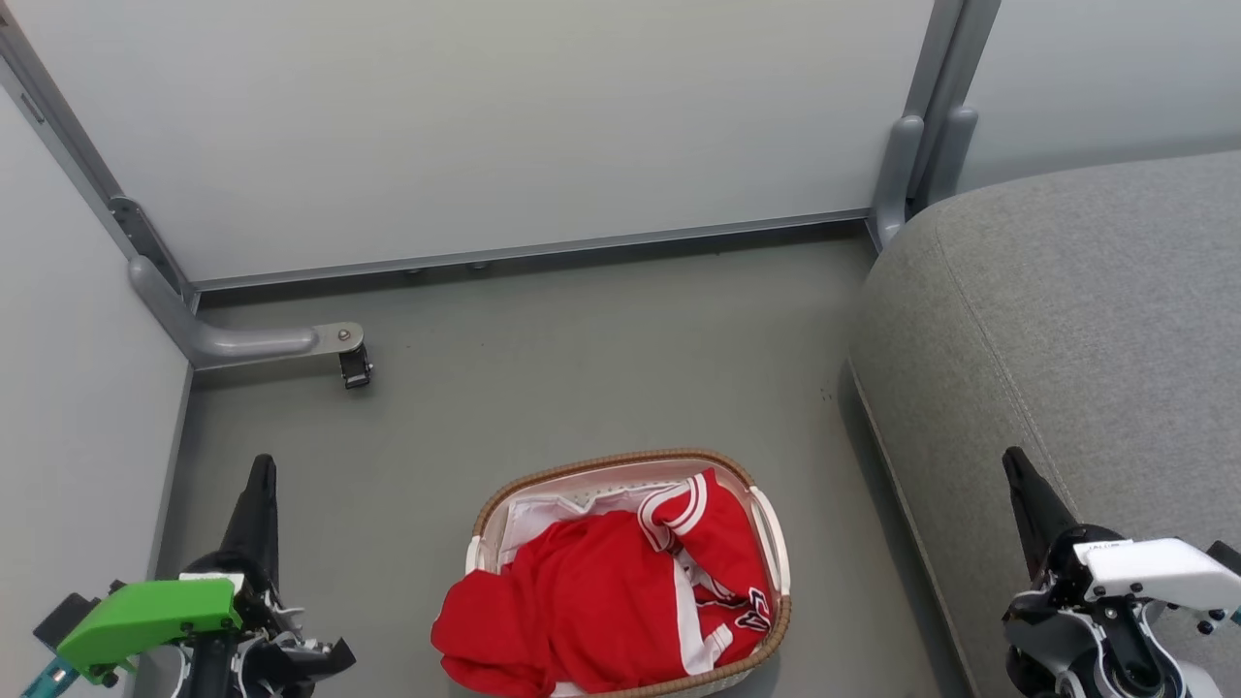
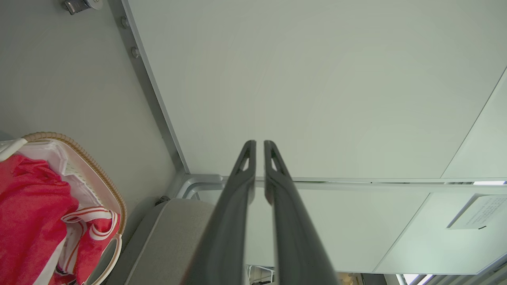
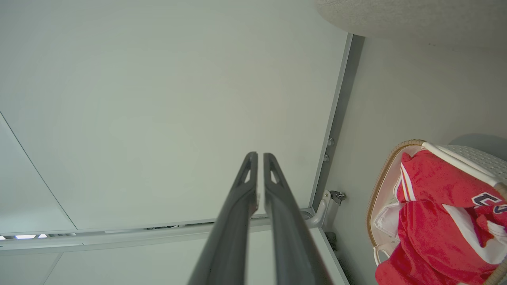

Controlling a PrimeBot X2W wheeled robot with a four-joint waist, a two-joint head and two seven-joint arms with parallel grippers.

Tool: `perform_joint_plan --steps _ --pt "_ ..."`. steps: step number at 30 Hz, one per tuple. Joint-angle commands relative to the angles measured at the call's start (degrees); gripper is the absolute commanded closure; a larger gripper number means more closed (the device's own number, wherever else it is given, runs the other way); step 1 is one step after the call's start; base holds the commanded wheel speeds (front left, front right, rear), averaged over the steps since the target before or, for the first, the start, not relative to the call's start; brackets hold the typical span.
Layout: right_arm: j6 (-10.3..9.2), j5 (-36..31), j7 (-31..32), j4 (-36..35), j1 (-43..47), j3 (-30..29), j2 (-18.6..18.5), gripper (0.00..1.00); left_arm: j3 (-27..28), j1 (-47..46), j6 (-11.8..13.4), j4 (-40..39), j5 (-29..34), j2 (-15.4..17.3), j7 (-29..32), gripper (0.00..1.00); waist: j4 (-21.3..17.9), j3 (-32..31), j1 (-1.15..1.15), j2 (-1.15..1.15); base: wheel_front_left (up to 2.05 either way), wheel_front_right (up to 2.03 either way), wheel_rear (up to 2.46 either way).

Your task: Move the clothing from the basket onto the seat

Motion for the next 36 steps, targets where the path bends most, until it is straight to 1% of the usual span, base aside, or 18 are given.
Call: perform_joint_plan --steps 1,5,18,27,30,36 --pt "-0.01 -0.01 -0.03 0.35 0.22 0.05 0.11 0.00 -0.05 0.18 0.02 0.41 0.01 -0.07 -0.02 0.00 0.00 0.00 0.00 0.00 0.00 0.00 0.00" --pt "-0.02 -0.12 -0.22 1.96 1.74 0.41 0.69 0.00 -0.47 1.68 0.09 1.97 0.12 -0.43 -0.22 0.00 0.00 0.01 0.00 0.00 0.00 0.00 0.00" --pt "-0.02 -3.08 -3.87 0.95 2.19 2.61 0.50 0.00 -3.68 3.31 0.03 -0.66 2.92 -0.32 -3.86 0.00 -0.01 0.04 0.00 0.00 0.00 0.00 0.00" --pt "-0.01 -9.47 -6.36 0.20 2.11 1.86 0.36 0.00 -5.03 3.86 -0.02 -3.01 8.32 -0.23 -6.32 0.00 0.03 0.10 0.00 0.00 0.00 0.00 0.00" --pt "-0.01 -12.48 -7.06 -0.35 1.98 1.57 0.32 0.00 -5.56 4.02 -0.04 -3.76 9.76 -0.20 -7.04 0.00 0.05 0.12 0.00 0.00 0.00 0.00 0.00" --pt "-0.01 -18.66 -8.38 -1.71 2.03 1.29 0.25 0.00 -6.26 4.44 -0.06 -5.05 15.05 -0.16 -8.36 0.00 0.11 0.17 0.00 0.00 0.00 0.00 0.00"
